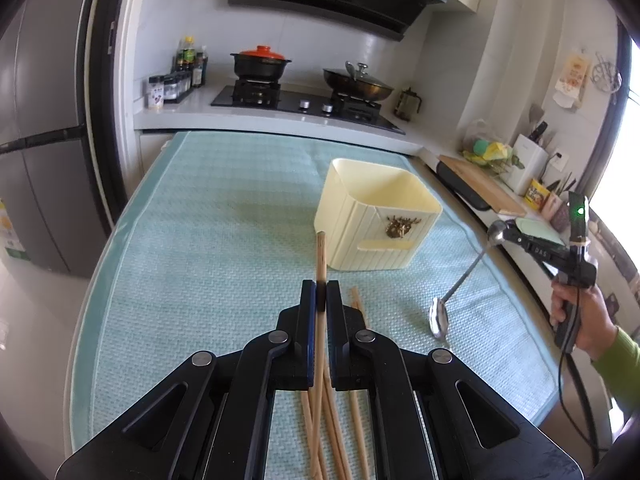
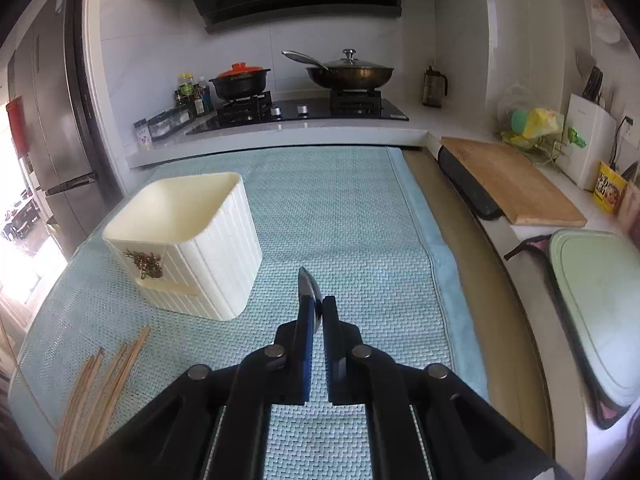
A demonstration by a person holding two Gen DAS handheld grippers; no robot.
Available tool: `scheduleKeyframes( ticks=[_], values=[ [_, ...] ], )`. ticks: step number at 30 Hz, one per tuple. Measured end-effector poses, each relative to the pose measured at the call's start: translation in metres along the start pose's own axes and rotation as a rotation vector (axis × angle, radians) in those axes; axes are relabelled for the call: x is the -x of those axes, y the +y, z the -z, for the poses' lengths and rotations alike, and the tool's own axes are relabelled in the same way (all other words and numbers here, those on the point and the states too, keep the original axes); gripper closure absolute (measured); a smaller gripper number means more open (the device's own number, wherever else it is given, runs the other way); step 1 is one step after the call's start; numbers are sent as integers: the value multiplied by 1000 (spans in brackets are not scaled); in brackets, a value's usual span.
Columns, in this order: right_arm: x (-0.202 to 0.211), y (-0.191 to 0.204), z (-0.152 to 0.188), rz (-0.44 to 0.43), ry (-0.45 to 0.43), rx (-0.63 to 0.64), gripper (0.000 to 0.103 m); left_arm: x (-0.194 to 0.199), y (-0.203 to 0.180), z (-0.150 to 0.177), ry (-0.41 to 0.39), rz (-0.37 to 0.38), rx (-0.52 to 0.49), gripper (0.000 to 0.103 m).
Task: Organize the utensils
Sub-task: 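Lower the spoon into the box with the right tool while the left tool drops the chopstick in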
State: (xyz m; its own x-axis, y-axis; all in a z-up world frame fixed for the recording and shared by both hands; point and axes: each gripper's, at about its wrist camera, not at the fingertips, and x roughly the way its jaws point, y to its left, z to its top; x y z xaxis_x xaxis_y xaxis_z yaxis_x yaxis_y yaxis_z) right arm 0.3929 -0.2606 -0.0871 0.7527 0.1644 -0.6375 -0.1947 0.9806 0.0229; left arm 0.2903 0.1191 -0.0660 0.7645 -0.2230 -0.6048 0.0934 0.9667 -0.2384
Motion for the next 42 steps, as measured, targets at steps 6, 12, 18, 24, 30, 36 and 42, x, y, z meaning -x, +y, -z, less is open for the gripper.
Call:
scheduleKeyframes(
  ticks=[6,12,18,24,30,36,42],
  values=[
    [43,11,-18,14,-101,59,99,4,-1,-15,-30,24,5,100],
    [69,24,-34,22,-168,121,99,11,-8,-35,-64,44,-6,100],
    [79,34,-47,0,-199,132,99,13,-20,-56,-87,63,-37,100],
    [84,40,-57,-29,-220,129,99,13,-27,-78,-97,94,-47,100],
    [78,45,-75,-46,-223,125,99,12,-36,-112,-116,132,-43,100],
    [70,55,-111,-70,-249,111,99,11,-53,-161,-184,143,-52,100],
    [41,71,-148,-25,-275,123,99,-15,-68,-197,-245,118,-39,100]
  ],
)
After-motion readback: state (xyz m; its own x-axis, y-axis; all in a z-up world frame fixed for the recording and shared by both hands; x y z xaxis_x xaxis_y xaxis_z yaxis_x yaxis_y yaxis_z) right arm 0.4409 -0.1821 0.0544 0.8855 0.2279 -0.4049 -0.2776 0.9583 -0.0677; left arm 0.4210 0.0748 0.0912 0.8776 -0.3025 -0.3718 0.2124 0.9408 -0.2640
